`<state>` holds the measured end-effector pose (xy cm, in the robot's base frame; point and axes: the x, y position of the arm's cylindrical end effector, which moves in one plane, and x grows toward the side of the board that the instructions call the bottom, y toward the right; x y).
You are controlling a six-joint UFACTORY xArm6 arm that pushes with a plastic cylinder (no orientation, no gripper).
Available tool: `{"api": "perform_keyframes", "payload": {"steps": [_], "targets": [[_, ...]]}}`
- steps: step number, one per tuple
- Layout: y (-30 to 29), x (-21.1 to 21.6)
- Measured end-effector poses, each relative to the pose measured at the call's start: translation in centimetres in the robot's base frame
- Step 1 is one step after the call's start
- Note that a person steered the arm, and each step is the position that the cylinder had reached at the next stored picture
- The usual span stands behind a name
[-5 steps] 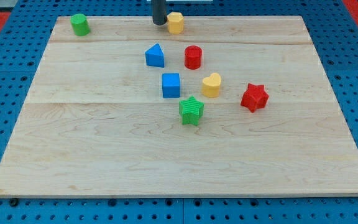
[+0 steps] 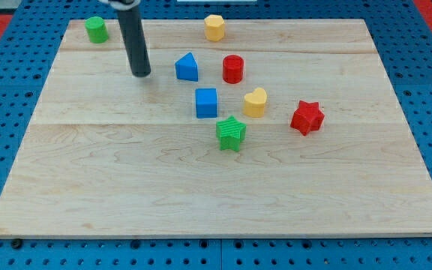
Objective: Slide blue cube towards top right
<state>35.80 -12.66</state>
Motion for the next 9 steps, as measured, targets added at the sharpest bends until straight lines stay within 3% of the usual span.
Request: {"api": "perform_keyframes", "payload": {"steps": [1,2,3,5,9], "targets": [[3.3,4.8],[4.8,6.1],[5.1,6.1],[13.0,6.0],[20.4,-0.5]]}}
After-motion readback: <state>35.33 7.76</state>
